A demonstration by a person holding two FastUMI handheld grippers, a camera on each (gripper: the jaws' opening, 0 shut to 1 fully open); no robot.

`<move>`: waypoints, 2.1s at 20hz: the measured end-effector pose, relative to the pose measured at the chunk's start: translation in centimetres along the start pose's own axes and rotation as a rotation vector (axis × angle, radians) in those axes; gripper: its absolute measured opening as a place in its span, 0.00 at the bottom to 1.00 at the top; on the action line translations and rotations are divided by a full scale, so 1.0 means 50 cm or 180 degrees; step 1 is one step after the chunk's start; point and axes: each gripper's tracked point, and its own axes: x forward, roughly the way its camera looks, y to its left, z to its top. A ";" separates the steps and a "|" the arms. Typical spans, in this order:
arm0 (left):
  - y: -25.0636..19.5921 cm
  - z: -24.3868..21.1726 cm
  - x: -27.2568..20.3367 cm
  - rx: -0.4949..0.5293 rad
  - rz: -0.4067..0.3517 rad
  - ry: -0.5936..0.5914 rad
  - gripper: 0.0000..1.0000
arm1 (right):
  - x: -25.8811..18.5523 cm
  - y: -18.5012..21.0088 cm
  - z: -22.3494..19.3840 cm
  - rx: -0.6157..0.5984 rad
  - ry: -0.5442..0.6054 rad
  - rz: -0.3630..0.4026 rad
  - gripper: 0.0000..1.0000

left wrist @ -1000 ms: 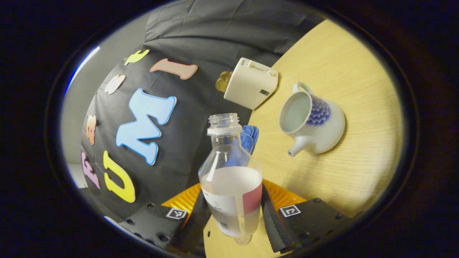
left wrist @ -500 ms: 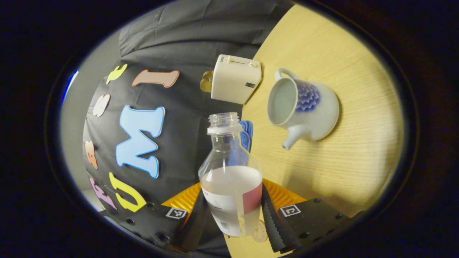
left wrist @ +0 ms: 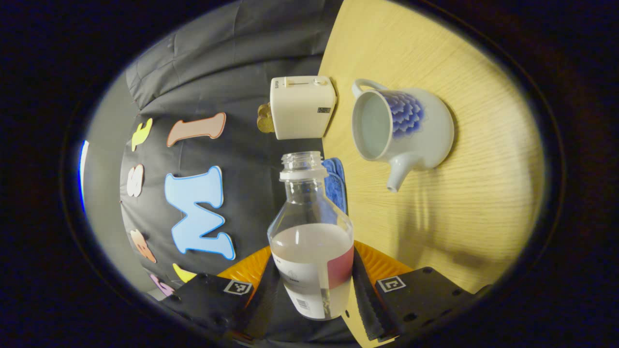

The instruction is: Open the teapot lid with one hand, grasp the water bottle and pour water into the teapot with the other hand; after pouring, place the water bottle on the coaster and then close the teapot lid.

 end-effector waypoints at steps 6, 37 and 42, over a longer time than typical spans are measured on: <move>0.007 0.019 -0.003 0.0231 0.0050 -0.0048 0.87 | 0.003 -0.001 -0.010 0.0037 0.0044 0.0011 0.02; 0.058 0.016 -0.013 0.1280 0.0141 0.0042 0.87 | 0.000 -0.008 -0.021 0.0064 0.0080 0.0003 0.02; 0.061 0.025 -0.016 0.1406 0.0163 0.0025 0.87 | 0.001 -0.007 -0.025 0.0056 0.0096 0.0006 0.02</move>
